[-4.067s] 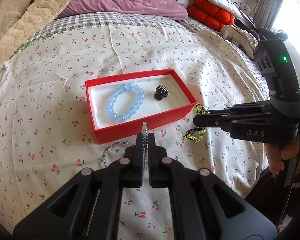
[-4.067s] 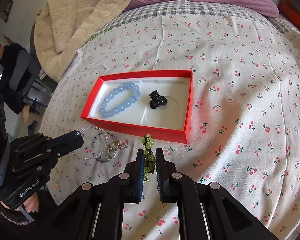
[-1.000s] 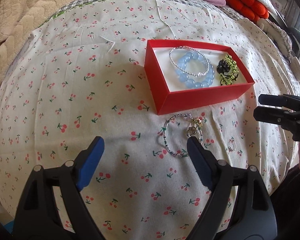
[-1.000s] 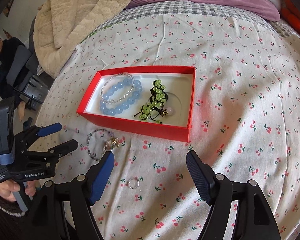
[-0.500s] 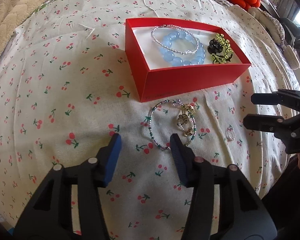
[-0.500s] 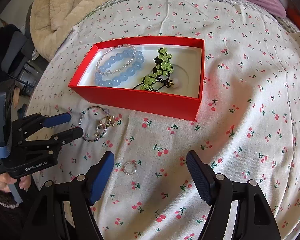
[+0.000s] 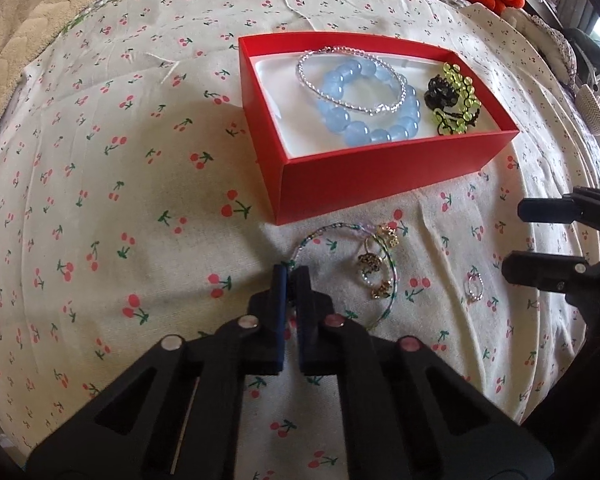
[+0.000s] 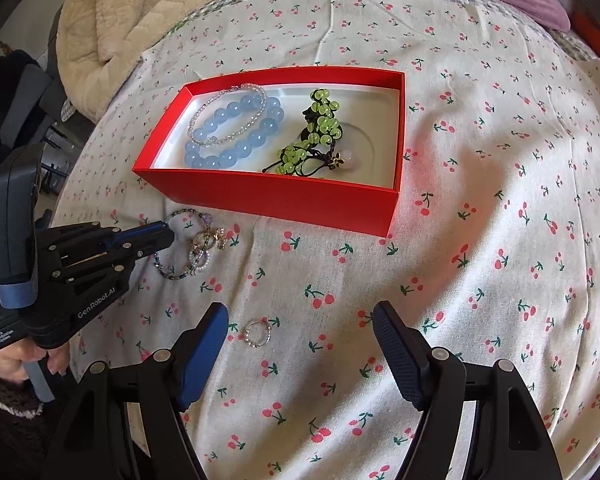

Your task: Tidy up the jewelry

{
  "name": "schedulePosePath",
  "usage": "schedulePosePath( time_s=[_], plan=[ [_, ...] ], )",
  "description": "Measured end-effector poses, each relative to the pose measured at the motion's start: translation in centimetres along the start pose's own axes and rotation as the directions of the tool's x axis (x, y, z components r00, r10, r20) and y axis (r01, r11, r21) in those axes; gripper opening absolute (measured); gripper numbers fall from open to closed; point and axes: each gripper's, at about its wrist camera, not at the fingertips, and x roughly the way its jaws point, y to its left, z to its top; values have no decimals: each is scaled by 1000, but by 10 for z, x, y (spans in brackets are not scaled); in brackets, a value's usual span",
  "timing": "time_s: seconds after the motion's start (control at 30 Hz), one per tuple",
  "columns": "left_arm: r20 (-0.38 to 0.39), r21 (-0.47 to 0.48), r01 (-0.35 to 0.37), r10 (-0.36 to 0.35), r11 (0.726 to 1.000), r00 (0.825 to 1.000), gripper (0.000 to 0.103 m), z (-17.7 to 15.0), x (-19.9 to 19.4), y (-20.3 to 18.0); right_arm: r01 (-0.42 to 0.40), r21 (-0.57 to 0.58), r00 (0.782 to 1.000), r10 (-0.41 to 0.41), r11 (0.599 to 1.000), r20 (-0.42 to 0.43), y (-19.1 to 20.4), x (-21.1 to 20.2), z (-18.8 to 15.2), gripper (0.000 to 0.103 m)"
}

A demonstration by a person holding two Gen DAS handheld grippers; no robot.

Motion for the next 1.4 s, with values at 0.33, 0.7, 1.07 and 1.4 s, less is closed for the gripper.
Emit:
schedulePosePath(
  time_s=[0.33, 0.7, 1.07, 1.4],
  plan=[
    [102, 18, 85, -86, 996, 991, 3, -1, -38, -8, -6, 4, 1000, 6, 1000, 9, 1, -3, 0, 76],
    [115, -54, 84, -77, 995, 990, 3, -12, -61, 15, -11, -26, 1000, 11, 1000, 2, 15, 2, 1, 76],
    [-39, -128, -31, 26, 991, 999, 3, -22, -32, 45, -147, 25, 989, 148, 989, -29, 37, 22, 21, 67],
    [-98, -81, -41, 33, 996, 995, 10, -20, -19, 40, -187, 86, 979, 193, 979, -73, 55, 54, 41, 38]
  ],
)
